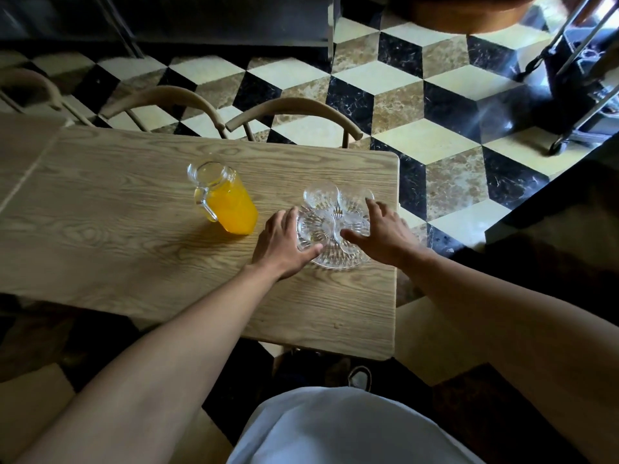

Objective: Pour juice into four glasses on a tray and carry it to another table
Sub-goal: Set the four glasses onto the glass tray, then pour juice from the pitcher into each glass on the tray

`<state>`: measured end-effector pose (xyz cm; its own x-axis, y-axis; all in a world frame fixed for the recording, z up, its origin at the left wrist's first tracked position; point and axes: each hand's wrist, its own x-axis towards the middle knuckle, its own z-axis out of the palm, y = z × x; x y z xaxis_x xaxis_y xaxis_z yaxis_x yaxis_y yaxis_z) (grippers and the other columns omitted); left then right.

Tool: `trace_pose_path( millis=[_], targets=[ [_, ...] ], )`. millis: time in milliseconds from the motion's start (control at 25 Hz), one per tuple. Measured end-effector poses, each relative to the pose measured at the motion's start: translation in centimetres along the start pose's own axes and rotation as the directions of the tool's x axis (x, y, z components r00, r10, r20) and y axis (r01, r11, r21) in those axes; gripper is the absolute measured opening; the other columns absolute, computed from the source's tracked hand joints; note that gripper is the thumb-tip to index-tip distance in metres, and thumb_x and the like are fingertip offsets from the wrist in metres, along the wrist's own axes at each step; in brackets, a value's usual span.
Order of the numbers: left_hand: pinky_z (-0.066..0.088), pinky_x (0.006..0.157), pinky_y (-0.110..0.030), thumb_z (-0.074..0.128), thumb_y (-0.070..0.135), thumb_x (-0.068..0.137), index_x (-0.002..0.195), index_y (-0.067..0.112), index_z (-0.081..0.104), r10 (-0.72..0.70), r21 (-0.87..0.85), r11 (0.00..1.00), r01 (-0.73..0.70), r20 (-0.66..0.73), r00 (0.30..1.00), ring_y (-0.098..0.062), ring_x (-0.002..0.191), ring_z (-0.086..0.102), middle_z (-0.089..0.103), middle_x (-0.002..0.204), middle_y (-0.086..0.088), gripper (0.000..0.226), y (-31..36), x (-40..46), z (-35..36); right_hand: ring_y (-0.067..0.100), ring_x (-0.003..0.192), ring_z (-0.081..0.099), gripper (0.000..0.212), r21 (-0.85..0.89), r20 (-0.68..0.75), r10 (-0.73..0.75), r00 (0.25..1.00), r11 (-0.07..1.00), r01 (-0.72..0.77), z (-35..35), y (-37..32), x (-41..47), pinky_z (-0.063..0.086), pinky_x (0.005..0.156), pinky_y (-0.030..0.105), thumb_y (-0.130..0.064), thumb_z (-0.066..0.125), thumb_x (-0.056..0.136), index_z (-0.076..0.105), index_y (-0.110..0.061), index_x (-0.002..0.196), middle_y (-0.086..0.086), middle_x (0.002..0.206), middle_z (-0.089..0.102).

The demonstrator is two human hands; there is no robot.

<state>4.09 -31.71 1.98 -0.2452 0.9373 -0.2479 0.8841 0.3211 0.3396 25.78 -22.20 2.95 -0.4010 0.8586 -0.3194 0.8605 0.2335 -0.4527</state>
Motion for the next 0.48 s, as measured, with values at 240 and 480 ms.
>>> trace_pose_path(
  millis=[240, 480],
  targets=[
    [0.033, 0.124, -0.045, 0.069, 0.068, 0.088, 0.168, 0.016, 0.018, -0.157, -0.077, 0.985, 0.154, -0.032, 0.987, -0.031, 0.156, 0.028, 0.025, 0.169, -0.011, 0.108, -2.8, -5.5, -1.0, 0.039, 0.148, 0.034, 0.087, 0.010, -0.042, -0.193, 0.980, 0.981, 0.194, 1.6, -5.2, -0.2, 0.032, 0.119, 0.054, -0.065, 0.056, 0.093, 0.028, -0.016, 0.159, 0.015, 0.165, 0.030],
    [0.034, 0.122, -0.049, 0.070, 0.067, 0.088, 0.165, 0.014, 0.025, -0.322, -0.156, 0.939, 0.307, -0.080, 0.944, -0.034, 0.153, 0.030, 0.030, 0.164, -0.015, 0.104, -7.9, -9.8, -2.8, 0.038, 0.140, 0.043, 0.071, 0.069, -0.020, -0.345, 0.938, 0.936, 0.345, 5.0, -12.8, -0.1, 0.039, 0.111, 0.048, -0.055, 0.057, 0.096, 0.042, -0.013, 0.152, 0.014, 0.153, 0.047]
  ],
)
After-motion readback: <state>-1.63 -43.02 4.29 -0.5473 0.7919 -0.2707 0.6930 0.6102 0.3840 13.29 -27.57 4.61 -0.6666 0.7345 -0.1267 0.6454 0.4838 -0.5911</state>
